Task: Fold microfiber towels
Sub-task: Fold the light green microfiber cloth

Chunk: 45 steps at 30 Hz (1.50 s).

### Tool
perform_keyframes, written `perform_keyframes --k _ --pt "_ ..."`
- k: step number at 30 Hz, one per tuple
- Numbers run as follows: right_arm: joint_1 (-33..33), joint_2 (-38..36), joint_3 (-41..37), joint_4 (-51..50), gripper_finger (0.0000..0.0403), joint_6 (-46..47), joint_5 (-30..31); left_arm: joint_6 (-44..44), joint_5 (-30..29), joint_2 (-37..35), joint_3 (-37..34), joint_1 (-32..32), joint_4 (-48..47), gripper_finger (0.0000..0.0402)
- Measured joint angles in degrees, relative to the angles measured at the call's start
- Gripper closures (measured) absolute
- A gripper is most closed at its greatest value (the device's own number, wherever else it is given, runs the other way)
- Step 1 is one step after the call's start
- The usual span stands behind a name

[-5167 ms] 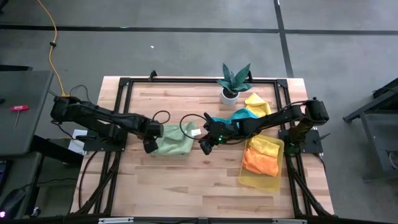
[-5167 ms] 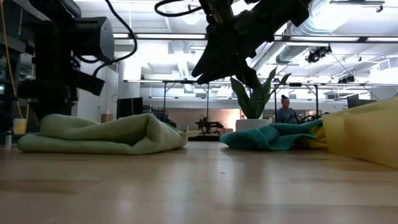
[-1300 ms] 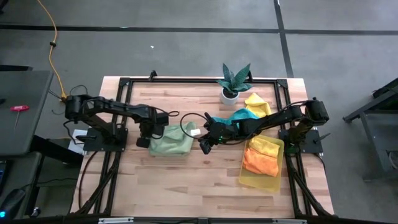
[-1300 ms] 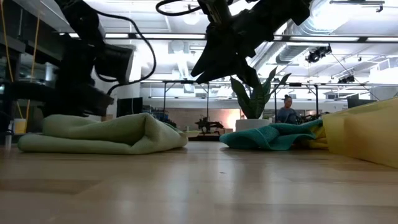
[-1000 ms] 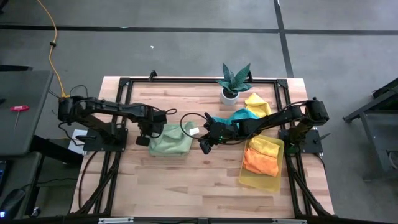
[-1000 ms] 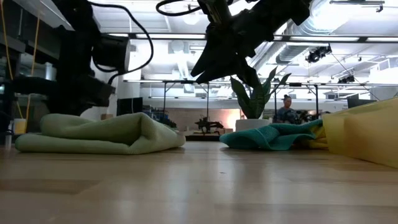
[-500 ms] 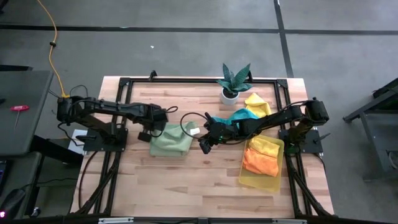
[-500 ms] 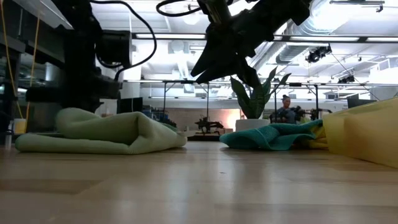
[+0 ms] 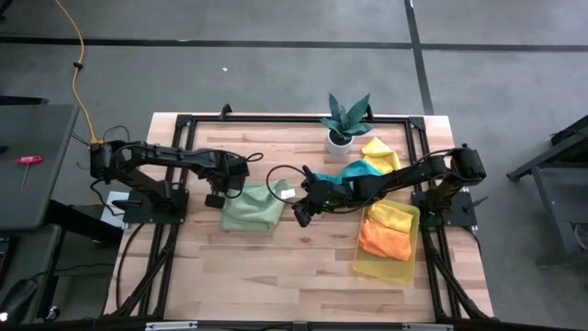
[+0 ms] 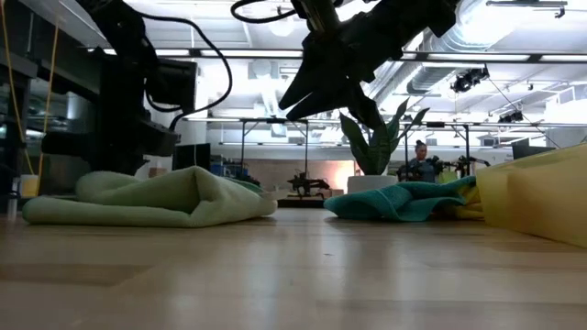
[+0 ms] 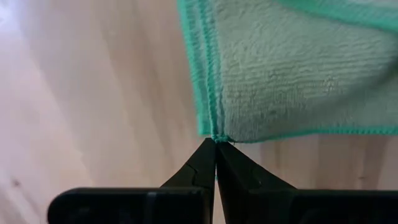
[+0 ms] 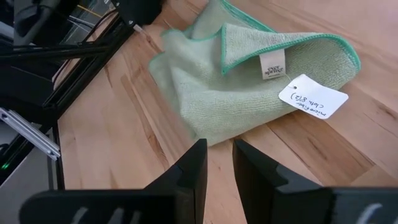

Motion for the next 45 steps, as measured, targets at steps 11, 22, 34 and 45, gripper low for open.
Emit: perform_keyframes --k 11,22,34,45 --pt "0.0 0.0 0.0 0.1 0.0334 0.0 1.0 -3.2 -2.1 0.1 0.0 -0.6 0.9 0.0367" --pt "0.0 0.0 0.0 0.1 0.0334 0.0 1.0 -4.9 -2.4 -1.0 1.2 -0.5 -1.8 0.0257" --pt "-0.2 0.0 0.0 0.1 0.0334 -0.5 1.1 -6.4 -2.5 -4.5 9.2 0.3 -7.1 0.0205" --pt "-0.2 -5.7 0.0 -1.4 0.0334 -5.2 3.0 -23.4 16.1 -16.1 7.7 -3.1 8.6 0.0204"
